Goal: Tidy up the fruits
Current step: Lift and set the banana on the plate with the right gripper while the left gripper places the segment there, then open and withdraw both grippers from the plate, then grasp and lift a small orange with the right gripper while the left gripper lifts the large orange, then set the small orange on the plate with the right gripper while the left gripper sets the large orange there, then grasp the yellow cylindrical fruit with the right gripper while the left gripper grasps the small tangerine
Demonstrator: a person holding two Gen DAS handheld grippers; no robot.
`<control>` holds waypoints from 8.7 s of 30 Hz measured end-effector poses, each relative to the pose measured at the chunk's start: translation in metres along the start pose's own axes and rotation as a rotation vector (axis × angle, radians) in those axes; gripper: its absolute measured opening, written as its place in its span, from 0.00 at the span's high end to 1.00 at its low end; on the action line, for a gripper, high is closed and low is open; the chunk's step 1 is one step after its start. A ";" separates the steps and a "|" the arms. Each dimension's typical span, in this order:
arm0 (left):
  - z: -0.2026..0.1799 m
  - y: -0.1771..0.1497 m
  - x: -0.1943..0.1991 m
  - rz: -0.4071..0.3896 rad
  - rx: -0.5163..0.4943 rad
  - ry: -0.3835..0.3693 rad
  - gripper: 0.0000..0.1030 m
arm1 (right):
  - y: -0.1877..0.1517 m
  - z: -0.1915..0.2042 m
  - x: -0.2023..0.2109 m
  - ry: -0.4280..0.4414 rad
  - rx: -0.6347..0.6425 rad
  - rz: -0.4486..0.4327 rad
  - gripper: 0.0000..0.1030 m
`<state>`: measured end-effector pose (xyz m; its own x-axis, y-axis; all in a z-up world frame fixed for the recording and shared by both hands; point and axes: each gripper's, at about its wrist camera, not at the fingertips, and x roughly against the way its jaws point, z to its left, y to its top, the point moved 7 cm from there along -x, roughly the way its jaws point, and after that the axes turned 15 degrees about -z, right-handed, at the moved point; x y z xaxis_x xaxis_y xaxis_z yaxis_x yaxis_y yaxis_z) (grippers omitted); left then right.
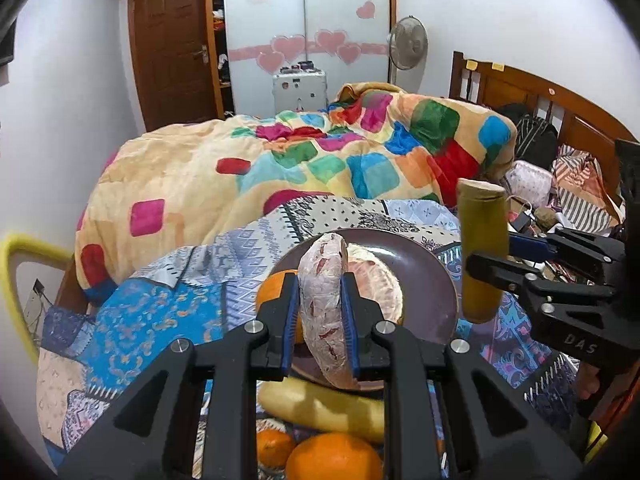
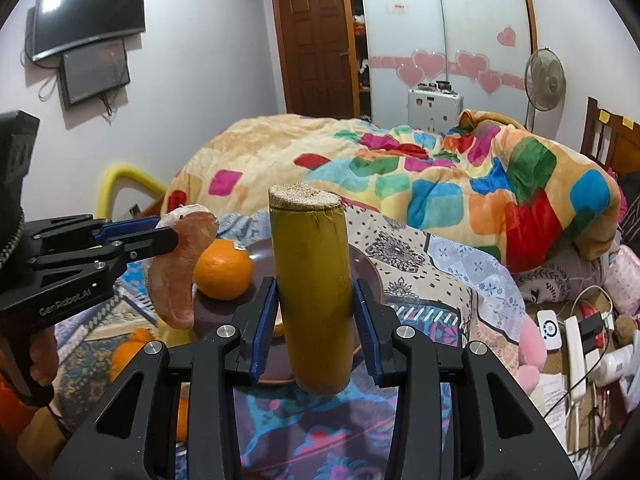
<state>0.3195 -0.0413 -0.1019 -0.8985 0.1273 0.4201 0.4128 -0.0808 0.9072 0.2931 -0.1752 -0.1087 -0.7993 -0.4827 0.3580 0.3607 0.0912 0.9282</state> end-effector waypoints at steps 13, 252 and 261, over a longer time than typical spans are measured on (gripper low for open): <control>-0.008 -0.005 -0.048 0.060 -0.041 0.000 0.80 | -0.011 -0.013 -0.041 -0.004 -0.037 0.088 0.66; 0.033 -0.105 0.123 0.095 0.078 -0.017 0.67 | -0.078 0.113 0.065 0.175 0.186 0.225 0.69; 0.045 -0.113 0.122 0.100 0.093 -0.005 0.67 | -0.082 0.118 0.026 0.142 0.207 0.247 0.65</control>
<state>0.1695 0.0278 -0.1523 -0.8513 0.1284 0.5087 0.5128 -0.0013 0.8585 0.1861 -0.0926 -0.1635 -0.6200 -0.5391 0.5701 0.4182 0.3876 0.8215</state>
